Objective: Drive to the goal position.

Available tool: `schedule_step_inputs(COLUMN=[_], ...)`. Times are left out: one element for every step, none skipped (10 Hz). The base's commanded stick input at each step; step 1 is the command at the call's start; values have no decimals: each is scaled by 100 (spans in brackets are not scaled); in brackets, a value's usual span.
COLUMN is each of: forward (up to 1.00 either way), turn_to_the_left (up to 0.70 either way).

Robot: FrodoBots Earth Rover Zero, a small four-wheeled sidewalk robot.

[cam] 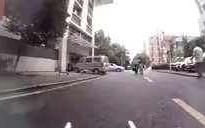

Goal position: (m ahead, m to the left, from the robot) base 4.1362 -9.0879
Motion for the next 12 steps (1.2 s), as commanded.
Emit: schedule_step_inputs(forward=[45, 45, 45, 45, 45, 45, 45, 45, 45, 45, 45, 45], turn_to_the_left=[27, 27, 27, 27, 27, 27, 27, 27, 27, 27, 27, 27])
